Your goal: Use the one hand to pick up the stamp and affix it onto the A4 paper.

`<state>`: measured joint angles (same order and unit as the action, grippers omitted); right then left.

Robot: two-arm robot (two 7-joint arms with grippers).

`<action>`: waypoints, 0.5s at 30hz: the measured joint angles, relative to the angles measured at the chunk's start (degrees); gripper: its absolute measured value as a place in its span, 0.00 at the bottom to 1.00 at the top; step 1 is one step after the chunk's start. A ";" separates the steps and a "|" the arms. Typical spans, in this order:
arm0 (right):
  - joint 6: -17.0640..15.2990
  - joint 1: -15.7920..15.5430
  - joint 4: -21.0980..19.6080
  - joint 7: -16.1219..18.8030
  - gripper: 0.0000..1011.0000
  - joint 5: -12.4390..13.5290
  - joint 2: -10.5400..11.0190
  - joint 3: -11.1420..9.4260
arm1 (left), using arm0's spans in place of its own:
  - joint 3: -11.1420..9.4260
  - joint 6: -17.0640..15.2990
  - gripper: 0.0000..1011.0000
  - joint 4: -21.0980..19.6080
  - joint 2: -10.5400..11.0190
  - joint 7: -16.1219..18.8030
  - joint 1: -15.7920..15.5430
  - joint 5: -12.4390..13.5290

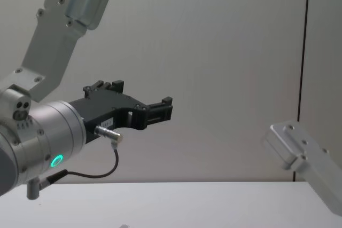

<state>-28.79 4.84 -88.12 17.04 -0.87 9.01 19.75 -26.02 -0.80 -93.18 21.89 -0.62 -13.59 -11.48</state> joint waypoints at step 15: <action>-1.28 0.68 1.02 0.31 0.21 1.32 -0.25 -0.33 | 0.00 0.00 0.99 0.00 0.00 0.00 0.00 0.00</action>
<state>-30.08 5.52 -87.10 17.35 0.45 8.76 19.42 -26.02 -0.80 -93.17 21.89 -0.62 -13.59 -11.48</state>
